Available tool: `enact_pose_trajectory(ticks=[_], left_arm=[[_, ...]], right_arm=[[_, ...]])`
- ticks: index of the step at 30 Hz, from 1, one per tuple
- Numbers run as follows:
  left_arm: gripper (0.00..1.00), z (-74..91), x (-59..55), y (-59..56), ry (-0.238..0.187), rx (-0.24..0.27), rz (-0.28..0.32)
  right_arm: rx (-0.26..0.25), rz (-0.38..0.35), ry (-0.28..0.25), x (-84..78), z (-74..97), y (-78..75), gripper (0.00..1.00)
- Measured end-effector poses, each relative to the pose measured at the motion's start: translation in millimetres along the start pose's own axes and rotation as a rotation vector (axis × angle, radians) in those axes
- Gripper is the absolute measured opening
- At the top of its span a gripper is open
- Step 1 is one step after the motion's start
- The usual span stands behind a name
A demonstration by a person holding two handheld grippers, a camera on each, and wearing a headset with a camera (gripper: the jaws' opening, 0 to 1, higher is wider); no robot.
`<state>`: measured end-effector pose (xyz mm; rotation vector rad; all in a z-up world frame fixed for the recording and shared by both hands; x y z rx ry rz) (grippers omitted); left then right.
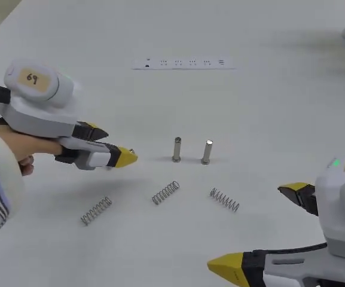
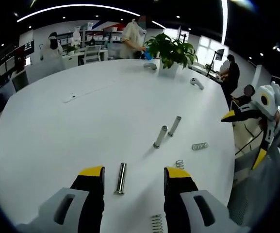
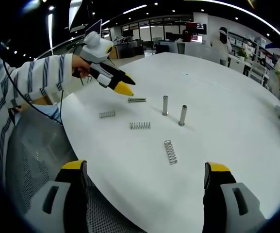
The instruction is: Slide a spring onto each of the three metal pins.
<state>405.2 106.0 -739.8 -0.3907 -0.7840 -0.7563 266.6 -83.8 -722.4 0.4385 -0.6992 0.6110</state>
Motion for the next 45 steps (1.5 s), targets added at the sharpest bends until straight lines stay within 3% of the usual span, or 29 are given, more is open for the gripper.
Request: enact_pose_trajectory(ticks=[6, 9, 12, 18, 28, 32, 45], left_arm=[[0.36, -7.9, 6.9, -6.6, -0.007, -0.033, 0.001], [0.32, -13.0, 6.3, -7.0, 0.01, -0.035, -0.023], [0.3, -16.3, 3.2, -4.5, 0.043, -0.024, -0.096], [0.2, -24.0, -6.1, -2.7, 0.088, -0.031, -0.126], [0.17, -31.0, -6.4, 6.8, 0.116, -0.028, -0.116], [0.14, -33.8, -4.7, 13.2, 0.107, -0.02, -0.095], [0.09, -40.6, -14.5, 12.2, 0.158, -0.035, -0.111]], right_arm=[[0.004, -0.001, -0.007, 1.4, 0.2, 0.7, 1.0], [0.009, 0.005, -0.008, 1.5, 0.4, 2.4, 1.0], [0.001, -0.004, -0.004, 0.2, 0.0, 1.7, 1.0], [-0.007, 0.004, 0.017, -5.5, -0.8, 0.0, 1.0], [-0.011, -0.002, 0.026, -8.9, -0.2, -1.1, 1.0], [-0.014, -0.007, 0.026, -9.6, -0.1, -1.8, 1.0], [-0.029, -0.002, 0.048, -13.7, -0.8, -4.7, 0.99]])
Point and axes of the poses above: the centre of the closed fingertips' face, and the gripper's own axes: z roughly backward along the fingers, y roughly to its left, x roughly out of its top, the point moved 2 cm from there along z, roughly backward along the fingers, and after that the axes turned 5 degrees about -z, right-handed, at the moved point
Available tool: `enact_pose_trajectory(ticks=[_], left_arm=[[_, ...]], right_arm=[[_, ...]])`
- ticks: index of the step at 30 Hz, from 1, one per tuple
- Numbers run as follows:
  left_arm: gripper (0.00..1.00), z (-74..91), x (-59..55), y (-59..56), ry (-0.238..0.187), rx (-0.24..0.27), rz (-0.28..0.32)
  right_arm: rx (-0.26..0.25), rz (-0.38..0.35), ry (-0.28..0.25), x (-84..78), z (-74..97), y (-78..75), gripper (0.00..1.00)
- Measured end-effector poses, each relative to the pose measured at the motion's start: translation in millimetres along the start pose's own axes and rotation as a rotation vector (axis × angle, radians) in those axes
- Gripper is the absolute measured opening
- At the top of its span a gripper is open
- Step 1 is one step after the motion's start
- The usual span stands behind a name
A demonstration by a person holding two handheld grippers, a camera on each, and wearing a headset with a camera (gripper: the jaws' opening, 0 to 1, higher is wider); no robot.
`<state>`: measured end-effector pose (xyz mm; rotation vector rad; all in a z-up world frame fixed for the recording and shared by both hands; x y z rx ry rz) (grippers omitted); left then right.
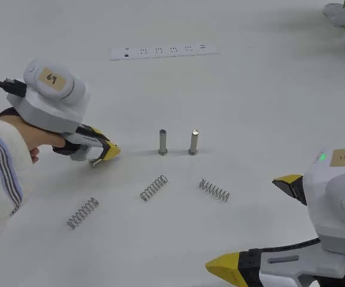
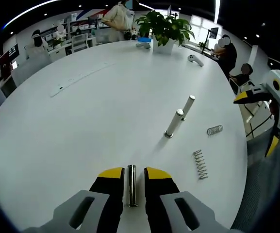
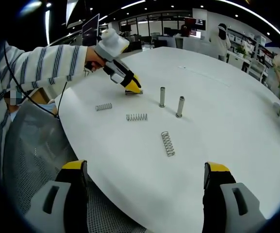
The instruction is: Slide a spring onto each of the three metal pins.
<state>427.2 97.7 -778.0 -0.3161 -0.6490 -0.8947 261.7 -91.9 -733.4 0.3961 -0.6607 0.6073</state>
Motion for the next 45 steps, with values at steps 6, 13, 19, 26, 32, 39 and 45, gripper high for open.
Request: enact_pose_trajectory(ticks=[6, 13, 19, 26, 32, 39, 45], left_arm=[[0.07, -5.6, -6.1, -0.1, 0.034, 0.0, -0.004], [0.03, -10.2, -9.1, -2.3, 0.053, -0.002, -0.036], [0.01, -10.5, -7.6, -2.1, 0.049, 0.006, -0.036], [0.01, -9.4, -7.6, -4.1, 0.061, 0.024, -0.048], [0.0, -8.5, -8.3, -4.0, 0.06, 0.025, -0.022], [0.0, -8.5, -8.2, -4.0, 0.072, 0.048, 0.026], [0.0, -6.9, -10.3, -3.4, 0.089, 0.041, 0.044]], right_arm=[[0.002, -0.005, 0.002, -0.6, -0.5, 0.4, 0.99], [0.016, -0.016, 0.013, -6.6, -3.6, 2.1, 0.98], [0.021, -0.032, 0.015, -9.4, -4.5, 2.0, 0.98], [0.018, -0.034, 0.003, -7.1, -2.0, 0.6, 0.97], [0.029, -0.038, -0.01, -4.4, -1.1, 1.3, 0.97], [0.052, -0.085, -0.07, 4.5, 4.8, 2.6, 0.97], [0.045, -0.089, -0.102, 10.4, 7.5, 0.7, 0.97]])
Point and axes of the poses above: the centre of the closed fingertips' face, and the gripper's own axes: z roughly backward along the fingers, y roughly to its left, x roughly out of its top, the point moved 2 cm from there along z, roughly backward along the fingers, and after that the axes turned 5 degrees about -z, right-handed, at the moved point
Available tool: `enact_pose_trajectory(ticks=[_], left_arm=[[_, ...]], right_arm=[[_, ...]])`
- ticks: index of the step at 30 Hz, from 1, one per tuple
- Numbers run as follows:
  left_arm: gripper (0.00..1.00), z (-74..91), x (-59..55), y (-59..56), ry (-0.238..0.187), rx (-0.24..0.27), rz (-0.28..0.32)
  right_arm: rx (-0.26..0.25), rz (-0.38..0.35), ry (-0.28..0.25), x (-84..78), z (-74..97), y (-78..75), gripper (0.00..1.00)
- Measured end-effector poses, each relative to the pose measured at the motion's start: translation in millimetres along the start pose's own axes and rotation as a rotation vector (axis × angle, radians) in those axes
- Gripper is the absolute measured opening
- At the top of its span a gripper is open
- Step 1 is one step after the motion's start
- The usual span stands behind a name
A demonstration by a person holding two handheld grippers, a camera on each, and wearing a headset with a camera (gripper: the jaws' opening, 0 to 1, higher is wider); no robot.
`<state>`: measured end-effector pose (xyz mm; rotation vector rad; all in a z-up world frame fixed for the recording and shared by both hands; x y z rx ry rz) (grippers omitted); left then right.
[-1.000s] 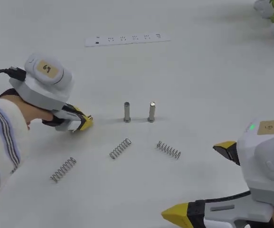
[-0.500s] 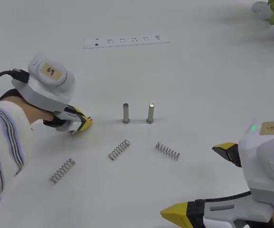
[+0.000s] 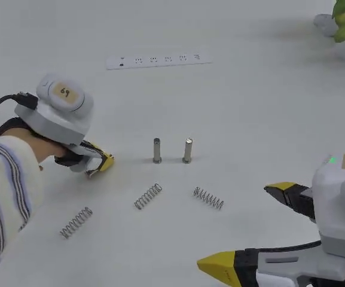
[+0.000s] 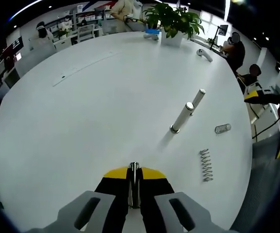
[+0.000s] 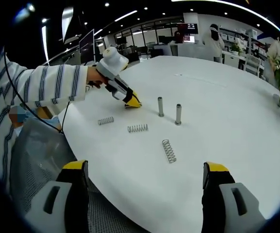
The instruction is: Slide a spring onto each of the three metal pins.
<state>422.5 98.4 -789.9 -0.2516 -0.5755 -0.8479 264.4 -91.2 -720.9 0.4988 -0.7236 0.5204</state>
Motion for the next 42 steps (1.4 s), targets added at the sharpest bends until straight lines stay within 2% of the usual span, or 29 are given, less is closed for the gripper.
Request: enact_pose_trajectory(ticks=[2, 5, 9, 11, 20, 23, 26, 32, 42], left_arm=[[0.0, 1.1, -0.6, -0.9, 0.005, 0.0, -0.008], [0.0, 5.4, 3.4, -2.7, -0.011, 0.008, -0.071], [0.0, 14.4, 9.5, -3.3, -0.043, 0.005, -0.053], [0.0, 18.2, 14.6, -4.9, -0.086, -0.012, 0.008], [0.0, 32.4, 22.5, 0.6, -0.133, 0.015, -0.002], [0.0, 36.3, 18.5, 0.5, -0.123, 0.034, 0.027], [0.0, 38.9, 15.8, -2.7, -0.115, 0.046, -0.002], [0.0, 40.8, 22.9, -9.4, -0.132, 0.04, -0.019], [0.0, 34.5, 35.3, -15.0, -0.138, 0.029, -0.037]], right_arm=[[-0.001, 0.007, 0.002, 0.6, 0.0, -0.1, 0.97], [-0.001, 0.013, 0.009, 0.6, -0.4, 0.4, 0.97], [0.005, 0.023, 0.013, 0.3, -1.5, 2.9, 0.97], [0.009, 0.028, 0.018, -0.2, -2.2, 4.7, 0.97], [0.015, 0.046, 0.018, 1.3, -3.0, 8.5, 0.97], [0.026, 0.043, 0.014, 2.1, -3.4, 10.4, 0.97], [0.03, 0.041, 0.006, 2.9, -3.3, 11.5, 0.97], [0.033, 0.051, 0.012, 2.3, -3.1, 11.7, 0.97], [0.033, 0.048, 0.007, 1.8, -2.5, 10.8, 0.97]])
Point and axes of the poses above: the centre of the closed fingertips' face, and the gripper's own axes: z roughly backward along the fingers, y roughly to its left, x roughly out of its top, the point moved 2 cm from there along z, roughly backward along the fingers, and after that the axes turned 5 degrees about -z, right-handed, at the moved point
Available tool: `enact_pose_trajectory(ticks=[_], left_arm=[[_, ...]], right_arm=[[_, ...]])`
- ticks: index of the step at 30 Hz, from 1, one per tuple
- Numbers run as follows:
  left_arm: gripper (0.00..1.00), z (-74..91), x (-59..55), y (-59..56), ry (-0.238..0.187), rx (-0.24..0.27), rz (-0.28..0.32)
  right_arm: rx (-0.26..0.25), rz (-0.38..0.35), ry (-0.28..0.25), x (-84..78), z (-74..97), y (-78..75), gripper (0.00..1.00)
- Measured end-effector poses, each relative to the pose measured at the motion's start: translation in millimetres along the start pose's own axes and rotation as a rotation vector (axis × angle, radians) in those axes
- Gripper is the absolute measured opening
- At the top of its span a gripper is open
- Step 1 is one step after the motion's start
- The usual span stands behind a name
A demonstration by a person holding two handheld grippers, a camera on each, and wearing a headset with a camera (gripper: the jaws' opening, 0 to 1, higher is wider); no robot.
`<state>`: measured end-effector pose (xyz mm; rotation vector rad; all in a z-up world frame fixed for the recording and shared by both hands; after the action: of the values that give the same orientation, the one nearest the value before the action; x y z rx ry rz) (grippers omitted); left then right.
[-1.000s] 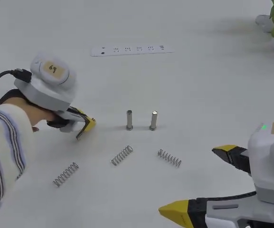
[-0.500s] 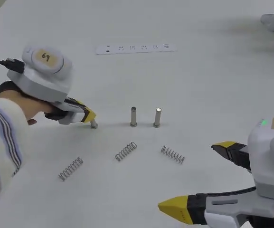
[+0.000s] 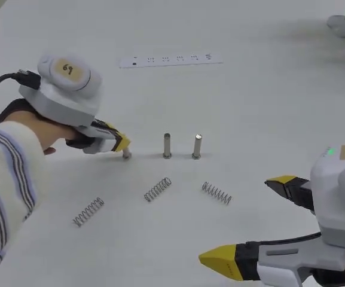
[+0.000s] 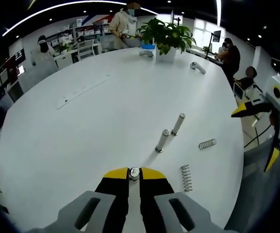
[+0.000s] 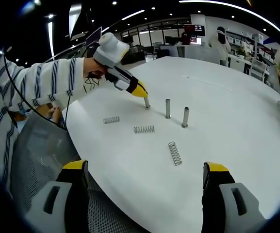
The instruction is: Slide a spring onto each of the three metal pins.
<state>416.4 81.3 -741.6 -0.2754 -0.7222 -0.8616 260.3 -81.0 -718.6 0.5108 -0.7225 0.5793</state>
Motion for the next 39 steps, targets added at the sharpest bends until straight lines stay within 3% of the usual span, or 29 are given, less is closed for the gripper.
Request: enact_pose_trajectory(ticks=[6, 11, 18, 24, 39], left_arm=[[0.0, -4.3, 5.5, -5.0, 0.003, -0.009, -0.02], [0.0, -9.0, 5.0, -7.6, 0.032, -0.008, -0.047], [0.0, -12.8, 7.7, -10.2, 0.026, -0.014, -0.032], [0.0, -15.1, 12.6, -11.2, 0.009, -0.016, -0.027], [0.0, -22.0, 11.3, -12.2, 0.03, -0.016, -0.028]], right_arm=[[-0.003, 0.001, 0.002, 0.2, 0.0, -2.0, 0.97], [-0.003, 0.003, 0.006, 0.1, -0.3, -3.0, 0.97], [0.008, 0.0, 0.006, 1.0, -0.7, -2.2, 0.96], [0.011, 0.011, 0.036, -3.2, -2.6, -2.5, 0.95], [-0.008, 0.004, 0.024, -1.8, -1.9, -7.3, 0.99]])
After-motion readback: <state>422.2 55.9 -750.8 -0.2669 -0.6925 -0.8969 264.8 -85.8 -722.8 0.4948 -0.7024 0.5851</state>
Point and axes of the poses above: the centre of the closed fingertips' face, and the gripper's own axes: z roughly backward along the fingers, y roughly to its left, x roughly out of its top, the point moved 2 cm from there along z, roughly backward along the fingers, and after that the axes turned 5 degrees about -z, right-handed, at the moved point
